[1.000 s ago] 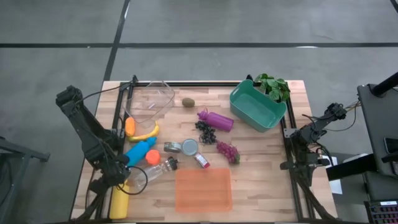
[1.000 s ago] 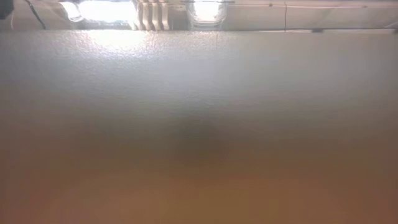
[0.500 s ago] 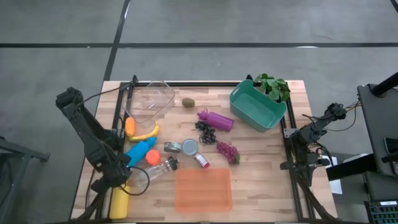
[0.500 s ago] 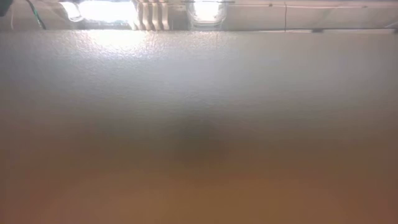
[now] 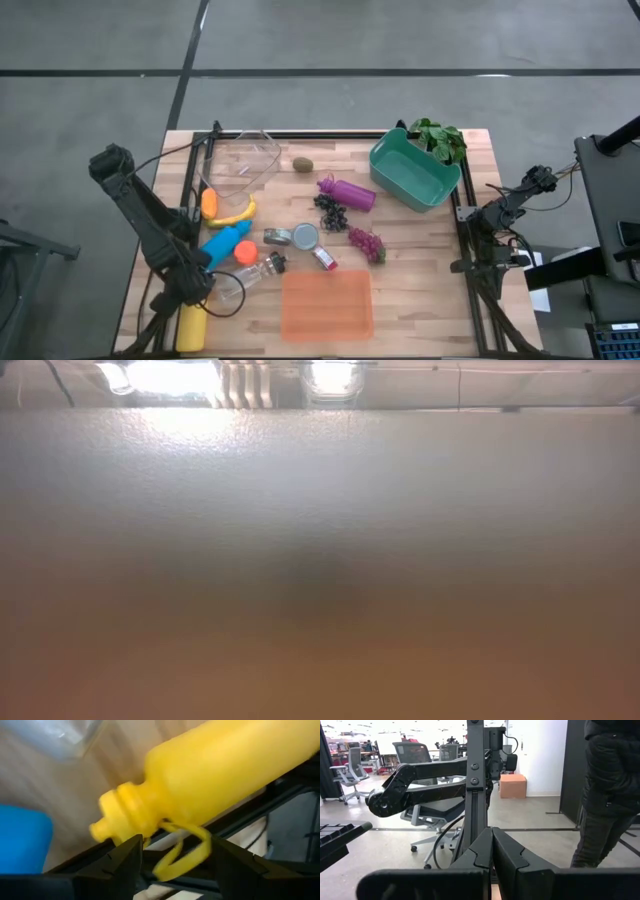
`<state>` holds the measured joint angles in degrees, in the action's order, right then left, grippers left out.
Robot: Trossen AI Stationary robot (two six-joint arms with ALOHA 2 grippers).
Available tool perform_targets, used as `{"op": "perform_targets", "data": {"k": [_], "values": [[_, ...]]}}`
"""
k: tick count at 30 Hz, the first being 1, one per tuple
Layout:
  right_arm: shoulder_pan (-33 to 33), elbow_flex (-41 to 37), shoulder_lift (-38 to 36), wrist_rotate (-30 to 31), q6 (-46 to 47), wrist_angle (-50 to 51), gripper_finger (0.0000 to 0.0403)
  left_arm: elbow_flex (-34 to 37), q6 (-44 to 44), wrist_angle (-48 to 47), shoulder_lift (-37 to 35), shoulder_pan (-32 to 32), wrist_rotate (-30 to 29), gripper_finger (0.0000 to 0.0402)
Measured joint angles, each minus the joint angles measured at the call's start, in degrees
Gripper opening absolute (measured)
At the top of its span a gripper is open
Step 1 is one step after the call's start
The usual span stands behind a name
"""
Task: Pick & Place Food Item
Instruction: Put the yellow water bottle into the transparent bin
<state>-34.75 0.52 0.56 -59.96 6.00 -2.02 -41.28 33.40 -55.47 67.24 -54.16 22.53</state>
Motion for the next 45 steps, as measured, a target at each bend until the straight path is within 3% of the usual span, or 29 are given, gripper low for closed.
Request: {"op": "perform_targets", "data": {"k": [5,17,32,40,45], "values": [[0.0,0.01,0.0,0.0,-0.02,0.0,0.0008,0.09,0.25,0.64,0.05,0.03,-0.32,0.0215],[0.0,-0.01,0.0,0.0,0.0,0.0,0.0008,0.49,0.92,0.77,0.05,0.03,-1.93,0.0116],[-0.01,-0.01,0.0,0.0,0.0,-0.01,0.0008,0.41,1.37,1.92,0.05,0.05,-1.93,0.01],[-0.02,0.0,0.0,0.0,-0.02,-0.02,0.0008,0.38,2.87,2.11,0.0,0.09,-1.93,0.0014],[0.0,-0.01,0.0,0.0,0.0,-0.01,0.0008,0.36,3.22,2.12,0.0,0.09,-1.93,0.0009]]}}
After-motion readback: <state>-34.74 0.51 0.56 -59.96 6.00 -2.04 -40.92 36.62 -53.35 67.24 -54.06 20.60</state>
